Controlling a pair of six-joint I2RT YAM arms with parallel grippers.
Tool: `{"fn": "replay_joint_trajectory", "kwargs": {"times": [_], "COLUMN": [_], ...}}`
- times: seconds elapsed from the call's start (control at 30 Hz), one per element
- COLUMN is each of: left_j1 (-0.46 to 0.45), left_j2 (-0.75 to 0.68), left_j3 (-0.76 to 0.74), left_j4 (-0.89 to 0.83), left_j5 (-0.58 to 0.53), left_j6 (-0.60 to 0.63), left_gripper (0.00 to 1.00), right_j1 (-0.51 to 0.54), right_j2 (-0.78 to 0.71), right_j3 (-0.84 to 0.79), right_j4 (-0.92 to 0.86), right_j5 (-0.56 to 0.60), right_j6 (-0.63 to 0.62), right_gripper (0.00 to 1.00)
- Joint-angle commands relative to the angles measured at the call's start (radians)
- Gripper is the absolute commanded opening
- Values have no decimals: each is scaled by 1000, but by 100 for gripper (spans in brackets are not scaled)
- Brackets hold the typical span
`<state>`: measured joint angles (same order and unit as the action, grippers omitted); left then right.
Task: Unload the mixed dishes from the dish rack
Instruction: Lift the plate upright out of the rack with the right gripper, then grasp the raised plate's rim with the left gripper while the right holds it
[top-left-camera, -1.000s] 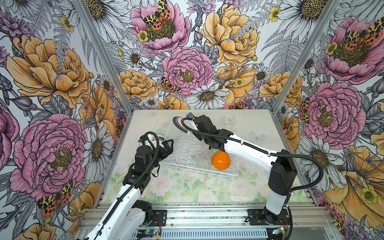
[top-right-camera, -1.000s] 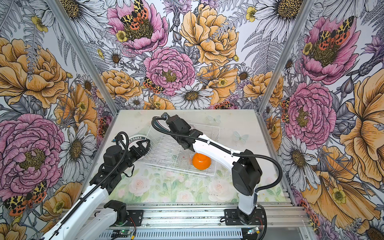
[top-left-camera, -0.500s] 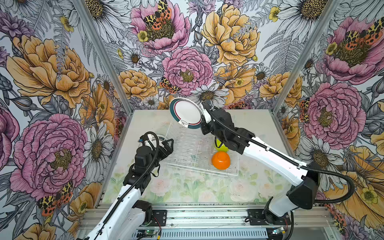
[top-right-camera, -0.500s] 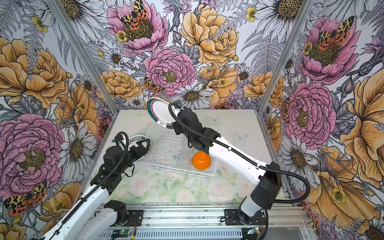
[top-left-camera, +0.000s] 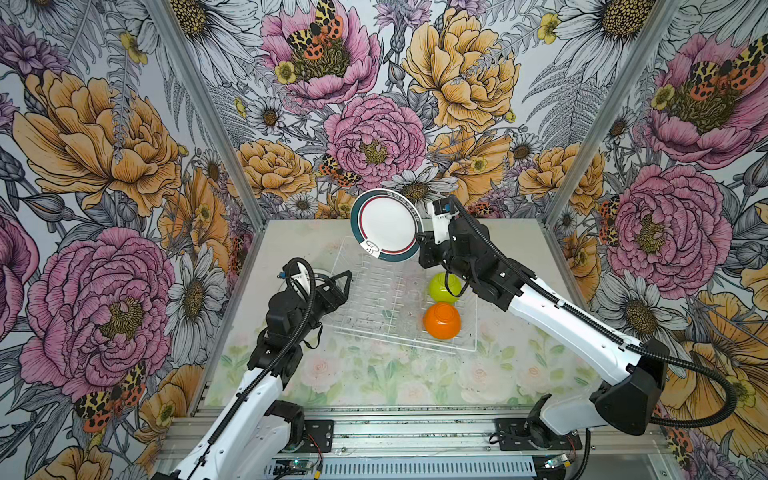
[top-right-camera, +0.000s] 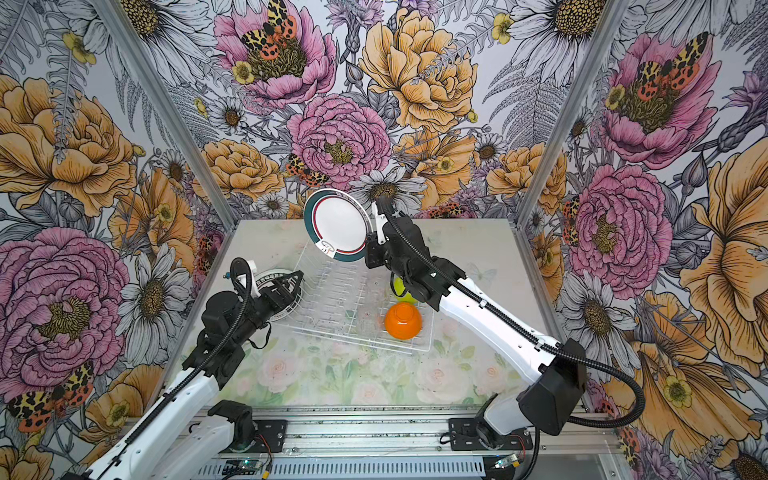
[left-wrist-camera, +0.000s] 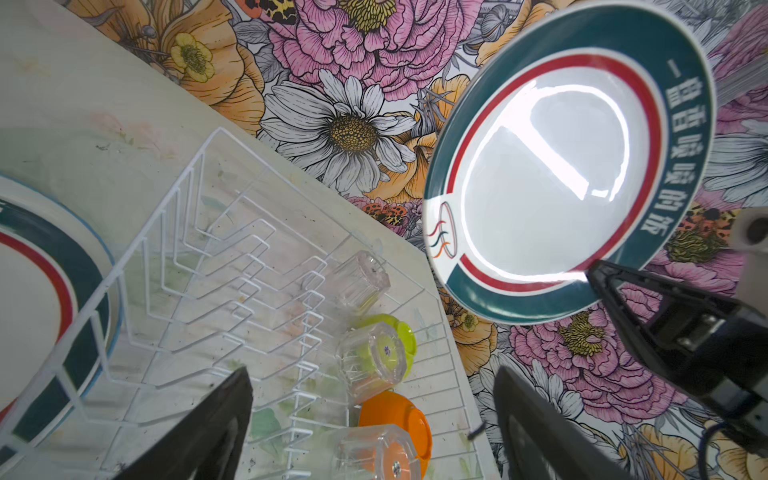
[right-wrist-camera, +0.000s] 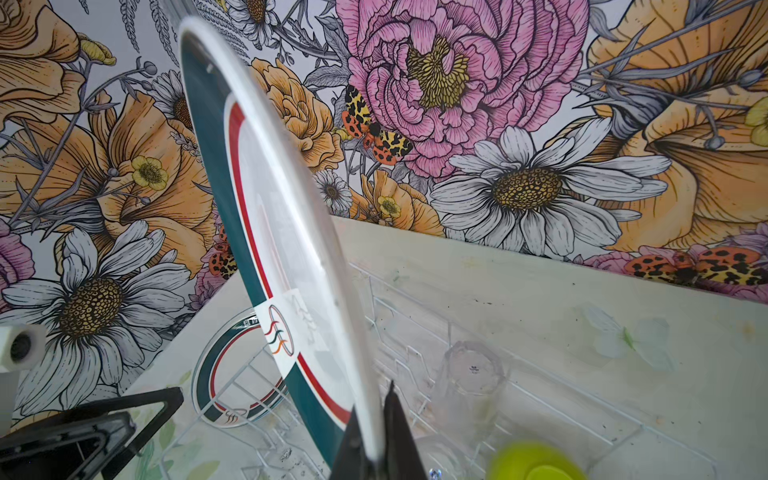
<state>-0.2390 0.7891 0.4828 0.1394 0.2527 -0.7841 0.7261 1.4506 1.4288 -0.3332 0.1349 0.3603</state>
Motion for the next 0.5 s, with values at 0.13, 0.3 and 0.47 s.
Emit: {"fn": "replay_joint_trajectory", "kwargs": {"times": [0.13,0.3,0.47], "left_j1": [5,6,9], "left_j2": [76,110,151], "left_j3": [33,62,83], "left_j4": [154,190,242], "left_j5": [85,100,120], "left_j6": [0,8,11], "left_gripper": [82,80,75], "right_j1": [-10,-11,-12], "right_j2": [-56,-57,-55], "right_j3": [2,2,-4], "right_j4": [71,76,86], "right_j5": [-125,-169,-200], "right_j6": [67,78,92], "right_gripper": [0,0,0]}}
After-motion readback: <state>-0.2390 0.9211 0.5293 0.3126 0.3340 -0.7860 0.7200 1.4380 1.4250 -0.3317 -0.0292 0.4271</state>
